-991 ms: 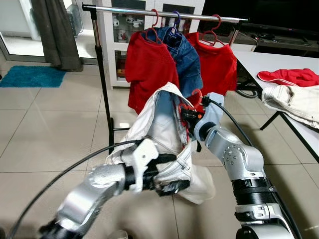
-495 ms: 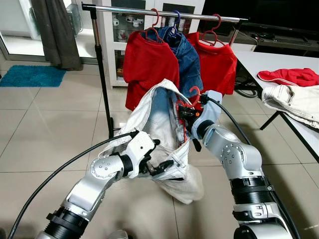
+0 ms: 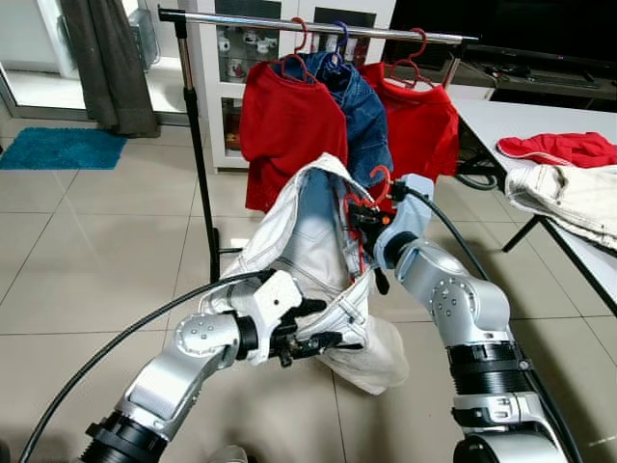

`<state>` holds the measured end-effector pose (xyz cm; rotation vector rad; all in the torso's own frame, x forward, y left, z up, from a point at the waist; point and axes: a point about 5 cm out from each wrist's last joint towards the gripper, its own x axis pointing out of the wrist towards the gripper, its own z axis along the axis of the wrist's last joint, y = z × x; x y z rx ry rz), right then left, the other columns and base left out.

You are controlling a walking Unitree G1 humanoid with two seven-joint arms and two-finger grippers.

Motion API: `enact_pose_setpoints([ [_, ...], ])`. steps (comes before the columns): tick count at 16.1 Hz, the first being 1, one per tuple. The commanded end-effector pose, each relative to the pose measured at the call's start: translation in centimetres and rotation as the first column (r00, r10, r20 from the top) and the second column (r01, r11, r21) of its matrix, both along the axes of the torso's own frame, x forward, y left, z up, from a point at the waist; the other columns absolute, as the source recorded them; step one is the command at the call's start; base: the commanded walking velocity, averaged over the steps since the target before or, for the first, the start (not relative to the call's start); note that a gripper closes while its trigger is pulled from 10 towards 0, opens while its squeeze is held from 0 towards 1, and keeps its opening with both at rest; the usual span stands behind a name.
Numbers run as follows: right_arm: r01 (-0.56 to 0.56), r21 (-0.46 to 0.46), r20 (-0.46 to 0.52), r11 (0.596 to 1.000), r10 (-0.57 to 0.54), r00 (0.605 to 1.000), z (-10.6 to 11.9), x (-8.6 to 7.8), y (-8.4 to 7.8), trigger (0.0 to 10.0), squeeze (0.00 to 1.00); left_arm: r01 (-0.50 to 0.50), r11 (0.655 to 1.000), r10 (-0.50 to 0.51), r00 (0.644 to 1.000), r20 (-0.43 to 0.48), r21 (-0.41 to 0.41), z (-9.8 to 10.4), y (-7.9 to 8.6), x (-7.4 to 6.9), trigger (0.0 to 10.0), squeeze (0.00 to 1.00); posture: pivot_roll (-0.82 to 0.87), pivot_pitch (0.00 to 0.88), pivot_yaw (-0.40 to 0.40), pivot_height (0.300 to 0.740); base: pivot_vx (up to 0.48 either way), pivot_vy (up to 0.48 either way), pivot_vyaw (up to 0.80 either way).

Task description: Hang hanger

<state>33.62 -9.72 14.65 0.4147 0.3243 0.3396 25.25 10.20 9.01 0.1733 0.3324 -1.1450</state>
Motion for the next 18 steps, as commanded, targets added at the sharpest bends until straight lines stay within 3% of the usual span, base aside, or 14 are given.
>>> enact_pose_setpoints([
  [1,0.009,0.014,0.090,1.000,-0.011,0.996,2.17,0.51,-0.43,10.0,0.00,0.014,1.000,-0.014,1.000,-0.002,-0.011,0.29,-0.08,-0.11,0.0,0.00,0.10,0.000,-0.103,0.740,0.000,0.000,0.00],
  [18,0.008,-0.013,0.104,1.000,-0.007,0.995,2.07,0.38,-0.64,10.0,0.00,0.001,0.999,-0.002,1.000,-0.006,-0.040,0.57,0.02,-0.03,0.0,0.00,0.10,0.000,-0.113,0.740,0.000,0.000,0.00],
])
